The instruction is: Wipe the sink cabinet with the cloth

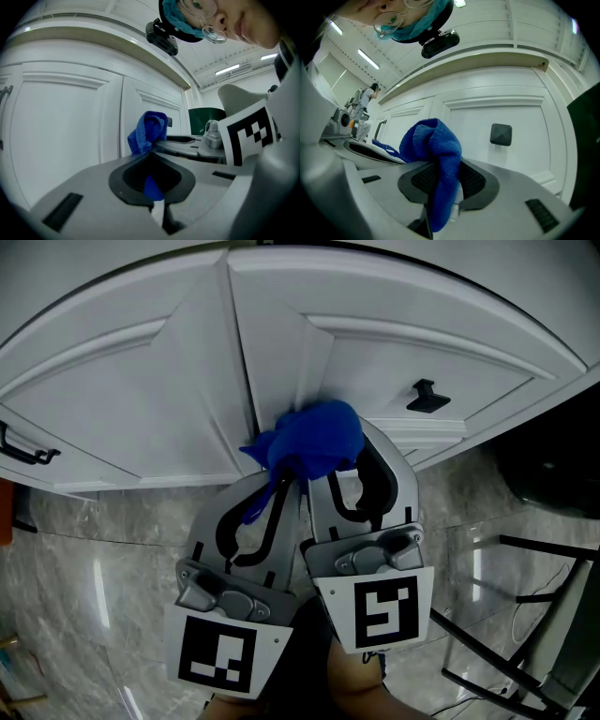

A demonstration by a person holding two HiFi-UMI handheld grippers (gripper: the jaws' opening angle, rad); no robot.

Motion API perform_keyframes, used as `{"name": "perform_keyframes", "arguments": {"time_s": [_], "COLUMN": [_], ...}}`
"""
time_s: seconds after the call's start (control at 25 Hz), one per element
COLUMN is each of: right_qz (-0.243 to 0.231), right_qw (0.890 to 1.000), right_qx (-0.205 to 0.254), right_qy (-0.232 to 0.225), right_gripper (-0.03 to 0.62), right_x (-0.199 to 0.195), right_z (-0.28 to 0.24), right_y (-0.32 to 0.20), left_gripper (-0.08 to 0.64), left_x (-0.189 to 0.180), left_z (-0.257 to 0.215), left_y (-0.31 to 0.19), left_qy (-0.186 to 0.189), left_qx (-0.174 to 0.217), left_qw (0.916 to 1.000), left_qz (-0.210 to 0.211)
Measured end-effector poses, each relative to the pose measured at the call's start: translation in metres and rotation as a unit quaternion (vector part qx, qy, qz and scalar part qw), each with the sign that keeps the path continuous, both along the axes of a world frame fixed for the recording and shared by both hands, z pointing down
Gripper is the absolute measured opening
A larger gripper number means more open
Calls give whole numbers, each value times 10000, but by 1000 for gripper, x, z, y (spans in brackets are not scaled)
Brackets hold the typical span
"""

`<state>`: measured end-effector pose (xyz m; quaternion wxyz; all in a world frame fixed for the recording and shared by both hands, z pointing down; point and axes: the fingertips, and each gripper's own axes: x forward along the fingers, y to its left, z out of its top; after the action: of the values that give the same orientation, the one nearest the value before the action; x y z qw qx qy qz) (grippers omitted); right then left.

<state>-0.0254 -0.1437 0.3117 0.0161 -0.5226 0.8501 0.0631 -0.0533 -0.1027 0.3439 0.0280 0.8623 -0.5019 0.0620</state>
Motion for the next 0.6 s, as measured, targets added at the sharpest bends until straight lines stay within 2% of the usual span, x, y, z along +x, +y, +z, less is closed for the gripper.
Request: {"name": "perform_keyframes", "arguments": {"time_s": [0.16,0.28,0.44,0.6], "right_qz": [43,107,130,179], "right_qw": [9996,9999,9994,9995], "right_qx": [285,84,303,279], "right_qy": [76,-73,66,2], "right_gripper": [117,117,117,117], "right_x": [8,11,19,26], "right_z": [-7,-3,-7,-7], "right_y": [-2,-3,-4,-5], "left_gripper": [3,3,3,3], "left_x": [6,12,18,21], "left_z": [1,1,2,2], "left_y": [0,1,2,2], "left_qy": [-48,-68,-121,-140], "left_qx": [-2,-3,11,6], "left_qw": [9999,9998,9995,9994], "left_qz": [99,180,289,322]}}
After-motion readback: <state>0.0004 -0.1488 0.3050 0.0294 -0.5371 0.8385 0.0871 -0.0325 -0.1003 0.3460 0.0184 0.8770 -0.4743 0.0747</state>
